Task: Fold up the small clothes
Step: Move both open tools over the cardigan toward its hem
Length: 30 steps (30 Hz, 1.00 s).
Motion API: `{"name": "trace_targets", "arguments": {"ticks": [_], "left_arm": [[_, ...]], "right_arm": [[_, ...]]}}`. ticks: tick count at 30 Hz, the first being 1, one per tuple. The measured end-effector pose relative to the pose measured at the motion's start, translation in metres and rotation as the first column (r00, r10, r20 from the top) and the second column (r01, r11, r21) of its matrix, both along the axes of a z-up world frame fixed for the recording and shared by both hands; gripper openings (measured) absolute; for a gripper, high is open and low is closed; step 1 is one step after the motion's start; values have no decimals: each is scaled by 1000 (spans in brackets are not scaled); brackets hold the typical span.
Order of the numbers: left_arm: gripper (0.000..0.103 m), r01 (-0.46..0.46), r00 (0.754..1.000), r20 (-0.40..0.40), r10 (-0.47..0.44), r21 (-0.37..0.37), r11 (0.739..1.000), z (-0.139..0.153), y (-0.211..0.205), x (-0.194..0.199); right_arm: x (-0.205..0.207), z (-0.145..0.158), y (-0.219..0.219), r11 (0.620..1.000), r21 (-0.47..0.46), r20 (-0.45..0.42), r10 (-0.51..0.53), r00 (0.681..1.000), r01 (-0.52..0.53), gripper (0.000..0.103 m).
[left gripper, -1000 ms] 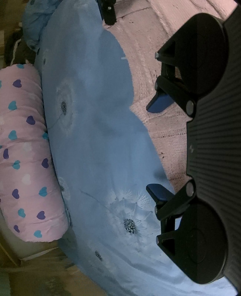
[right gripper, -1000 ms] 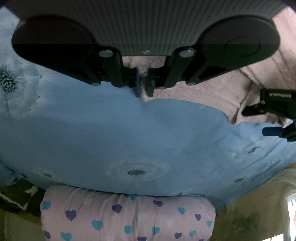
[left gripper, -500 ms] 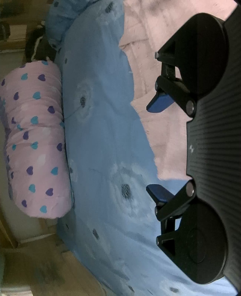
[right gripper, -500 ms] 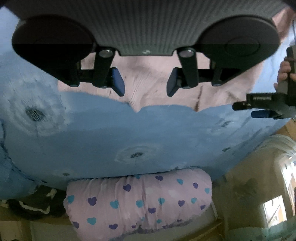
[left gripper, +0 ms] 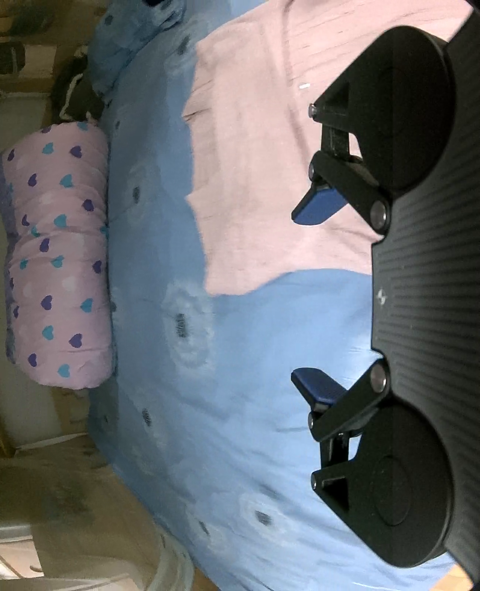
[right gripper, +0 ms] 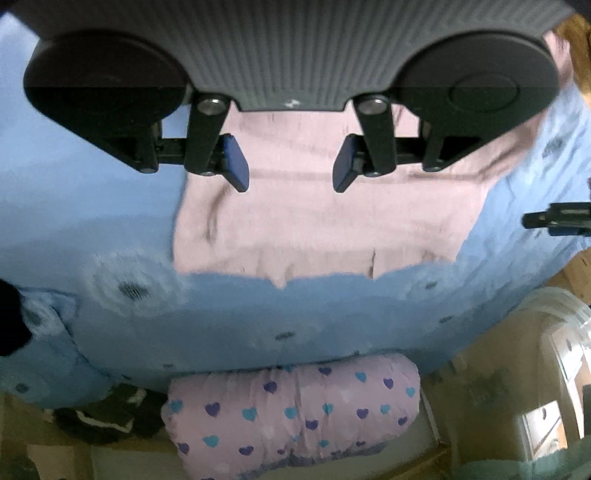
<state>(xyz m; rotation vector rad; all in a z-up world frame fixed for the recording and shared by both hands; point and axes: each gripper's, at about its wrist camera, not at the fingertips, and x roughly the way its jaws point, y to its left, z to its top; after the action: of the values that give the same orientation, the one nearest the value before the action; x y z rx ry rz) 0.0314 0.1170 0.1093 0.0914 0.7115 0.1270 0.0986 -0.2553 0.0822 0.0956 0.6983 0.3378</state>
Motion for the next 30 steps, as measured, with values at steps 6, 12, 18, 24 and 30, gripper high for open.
{"name": "trace_targets", "arguments": {"ticks": [6,12,18,24,30], "left_arm": [[88,27,999,-27,-27,34,999,-12,-6,-56],[88,47,996,-74,-46,13,999,-27,-11,-85],[88,30,993,-110,-32,-16,999,-43,-14,-100],[88,10,989,-149,-11,-6,1000,-60,-13,-106],[88,-22,986,-164,15,-38,999,-75,-2,-112]], "right_arm": [[-41,-11,-8,1000,-16,-27,-20,999,19,52],[-70,-20,-20,996,-61,-41,-67,997,64,52],[-92,-30,-22,982,-162,-29,-105,994,99,52],[-106,-44,-24,974,-203,-65,-118,991,103,52],[-116,-57,-37,982,-139,-123,-143,982,125,52]]}}
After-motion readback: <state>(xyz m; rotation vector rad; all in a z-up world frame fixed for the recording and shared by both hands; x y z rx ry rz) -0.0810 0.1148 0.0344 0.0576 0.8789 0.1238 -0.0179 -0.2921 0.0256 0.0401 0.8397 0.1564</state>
